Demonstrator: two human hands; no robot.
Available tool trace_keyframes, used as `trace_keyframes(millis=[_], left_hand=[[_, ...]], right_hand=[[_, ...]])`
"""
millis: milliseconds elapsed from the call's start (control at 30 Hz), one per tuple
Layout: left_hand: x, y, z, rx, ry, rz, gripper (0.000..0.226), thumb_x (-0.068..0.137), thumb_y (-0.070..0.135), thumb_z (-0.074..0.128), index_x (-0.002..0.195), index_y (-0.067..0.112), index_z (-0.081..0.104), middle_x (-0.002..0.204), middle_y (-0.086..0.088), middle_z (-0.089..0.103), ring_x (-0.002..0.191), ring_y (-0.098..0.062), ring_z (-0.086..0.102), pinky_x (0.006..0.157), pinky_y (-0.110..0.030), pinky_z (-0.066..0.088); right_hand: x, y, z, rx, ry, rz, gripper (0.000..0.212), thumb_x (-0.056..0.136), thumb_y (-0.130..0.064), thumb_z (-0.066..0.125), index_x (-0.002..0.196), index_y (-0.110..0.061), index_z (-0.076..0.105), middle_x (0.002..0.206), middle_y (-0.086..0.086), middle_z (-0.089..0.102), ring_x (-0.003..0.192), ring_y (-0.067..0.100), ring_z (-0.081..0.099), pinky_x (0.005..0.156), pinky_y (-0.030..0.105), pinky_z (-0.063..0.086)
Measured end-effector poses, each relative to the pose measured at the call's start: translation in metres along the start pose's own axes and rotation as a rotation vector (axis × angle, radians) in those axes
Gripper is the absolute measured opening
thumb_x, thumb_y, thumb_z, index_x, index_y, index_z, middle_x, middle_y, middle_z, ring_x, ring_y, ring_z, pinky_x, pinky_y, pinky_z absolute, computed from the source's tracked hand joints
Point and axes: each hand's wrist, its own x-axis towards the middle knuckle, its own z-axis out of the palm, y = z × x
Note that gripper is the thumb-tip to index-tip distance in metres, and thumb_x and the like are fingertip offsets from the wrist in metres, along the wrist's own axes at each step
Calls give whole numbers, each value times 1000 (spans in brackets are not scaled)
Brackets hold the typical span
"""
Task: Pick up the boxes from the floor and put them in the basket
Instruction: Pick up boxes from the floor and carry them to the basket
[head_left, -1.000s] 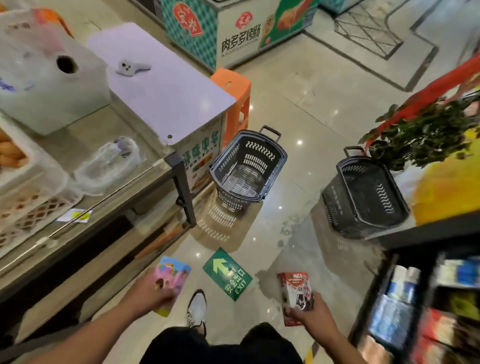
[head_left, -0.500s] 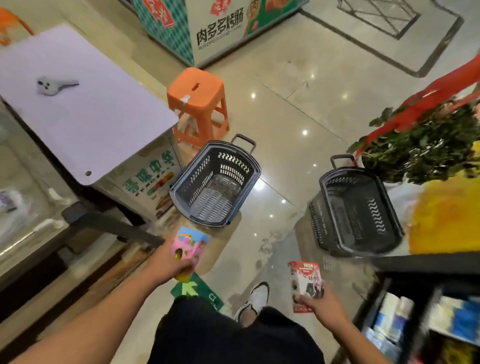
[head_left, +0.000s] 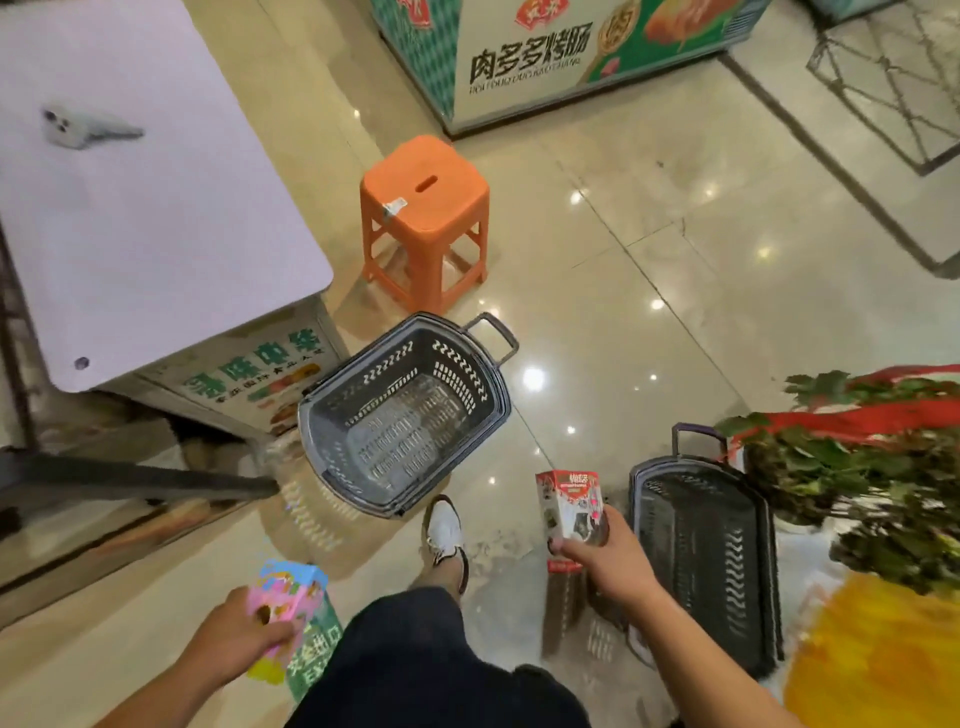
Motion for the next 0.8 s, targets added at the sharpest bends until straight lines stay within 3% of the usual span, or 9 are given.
trace_keyframes(millis=[100,167,233,300,367,433,600,700,800], left_hand=[[-9,91,-15,-52,-25,86,49,53,51,81,88,19,71,79,3,73,78,-22,71,66,-29,50],[-14,159,-28,-65,-18,173,34,61,36,84,87,16,72,79,1,76,75,-20,72,66,-29,51],[-15,222,-39,-81,33,259,24,69,25,85,83,13,70,80,-4,74,75,-21,69,67,-30,51],[-12,274,-45,-119,56,307,23,74,24,86,80,20,64,82,0,70,79,-20,67,73,-33,52],[-3,312,-47,-162,85,310,29,73,27,86,90,23,62,92,6,68,85,-15,65,77,-32,50],[10,336,-44,-164,108,292,36,72,33,85,99,21,65,97,9,66,90,-14,64,75,-30,48],[29,345,-18,-311,163,93,39,66,37,82,87,9,66,83,-3,70,73,-20,64,71,-40,56],[44,336,11,-441,186,-80,48,61,52,82,95,22,68,88,6,74,80,-17,72,74,-43,61],[59,338,37,-530,187,-164,51,64,51,85,104,25,67,97,18,66,93,-13,68,86,-44,59]], right_hand=[[26,-19,-23,-12,-49,31,51,71,-22,89,110,-27,56,98,-8,70,88,6,68,61,9,52],[51,-26,-38,-30,-74,60,49,73,-18,88,107,-27,53,99,-9,68,85,4,66,54,5,48],[77,-33,-50,-87,-85,89,50,69,-26,91,107,-23,58,98,-4,73,83,10,71,63,13,54],[106,-40,-58,-135,-116,103,55,63,-35,92,107,-18,64,95,0,77,82,15,75,74,33,62],[134,-62,-63,-173,-176,131,57,64,-27,93,110,-12,62,96,6,77,79,21,77,72,38,63],[168,-80,-63,-173,-270,139,58,67,-14,91,112,-5,56,98,14,75,78,31,76,68,41,63],[283,-92,-61,-348,-472,-6,69,55,-44,97,109,-15,64,99,6,76,87,25,76,77,51,62],[322,-121,-59,-426,-510,-42,69,54,-51,93,109,-22,62,98,-1,76,84,15,76,76,43,63],[341,-153,-54,-474,-528,-50,67,53,-50,89,109,-27,60,97,-5,76,82,10,75,78,38,63]])
